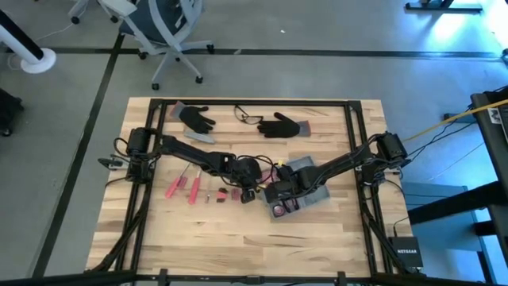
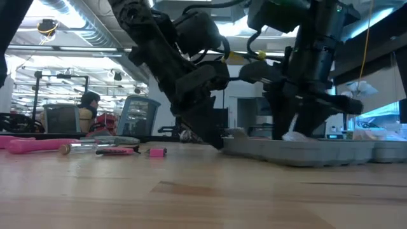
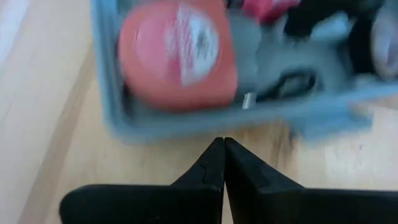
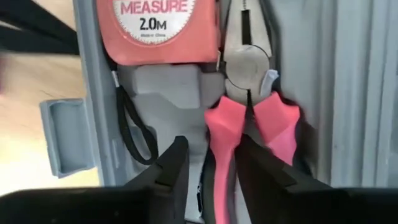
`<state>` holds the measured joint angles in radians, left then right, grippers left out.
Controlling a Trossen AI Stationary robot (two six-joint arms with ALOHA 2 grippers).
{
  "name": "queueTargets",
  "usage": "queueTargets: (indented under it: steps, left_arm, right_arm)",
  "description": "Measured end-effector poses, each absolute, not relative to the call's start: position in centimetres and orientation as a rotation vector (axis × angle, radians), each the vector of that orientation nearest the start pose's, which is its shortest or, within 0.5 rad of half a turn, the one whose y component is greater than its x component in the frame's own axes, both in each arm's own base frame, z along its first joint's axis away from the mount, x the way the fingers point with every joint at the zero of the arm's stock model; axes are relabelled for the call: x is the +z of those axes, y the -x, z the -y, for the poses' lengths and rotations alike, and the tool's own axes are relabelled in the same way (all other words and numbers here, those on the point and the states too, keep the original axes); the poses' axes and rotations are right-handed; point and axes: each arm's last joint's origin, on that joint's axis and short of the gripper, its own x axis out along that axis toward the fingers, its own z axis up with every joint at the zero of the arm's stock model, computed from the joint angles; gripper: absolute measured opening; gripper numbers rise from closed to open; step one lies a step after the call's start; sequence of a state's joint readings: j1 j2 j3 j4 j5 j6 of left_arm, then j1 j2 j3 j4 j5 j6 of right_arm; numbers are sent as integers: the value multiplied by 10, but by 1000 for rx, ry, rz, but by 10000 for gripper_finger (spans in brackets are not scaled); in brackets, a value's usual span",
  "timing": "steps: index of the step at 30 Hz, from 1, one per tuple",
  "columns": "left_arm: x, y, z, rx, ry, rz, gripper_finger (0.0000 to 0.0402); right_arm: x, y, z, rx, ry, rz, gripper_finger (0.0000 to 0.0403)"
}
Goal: Prefit tool cases
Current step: Remove the orange measuring tape from the gray prefit tool case
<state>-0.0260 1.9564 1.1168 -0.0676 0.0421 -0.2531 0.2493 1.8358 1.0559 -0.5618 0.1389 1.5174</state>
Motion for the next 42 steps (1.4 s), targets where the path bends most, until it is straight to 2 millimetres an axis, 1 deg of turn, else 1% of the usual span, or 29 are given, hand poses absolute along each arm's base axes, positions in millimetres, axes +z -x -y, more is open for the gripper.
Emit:
queueTargets:
  steps: [2,3,5,6,9,13,18,22,28,30,33,35,38,42]
  left_arm:
    - [129,-386,13,50,239,-917,0]
    - [129,-386,13,46,229,-920,0]
    - [129,-385,13,34,214,-931,0]
    - [130,-384,13,29,215,-935,0]
    - [133,-383,13,22,216,-939,0]
    - [140,-380,11,-2,188,-948,0]
    - [146,-380,10,-14,160,-926,0]
    - [155,-379,6,-6,163,-899,0]
    - [176,-374,-3,6,150,-852,0]
    - [180,-371,-6,36,140,-863,0]
    - [177,-367,-10,92,134,-905,0]
    - [176,-366,-13,122,164,-914,0]
    - [173,-368,-15,170,225,-901,0]
    - [170,-369,-15,224,289,-900,0]
  right_arm:
    - [131,-320,-77,-894,-1012,-1060,95]
    - [130,-320,-77,-902,-1005,-1057,79]
    - [128,-320,-77,-905,-990,-1045,33]
    - [128,-320,-79,-898,-972,-1040,20]
    - [131,-319,-79,-900,-951,-1024,13]
    - [142,-317,-78,-860,-947,-1012,4]
    - [159,-314,-78,-793,-948,-980,4]
    - [180,-314,-78,-702,-964,-914,4]
    - [203,-302,-72,-685,-832,-876,2]
    - [209,-297,-67,-696,-785,-872,2]
    - [214,-293,-59,-672,-724,-908,1]
    - [215,-293,-50,-644,-683,-951,1]
    - [213,-297,-33,-586,-645,-1007,1]
    - [211,-305,-2,-438,-588,-1049,0]
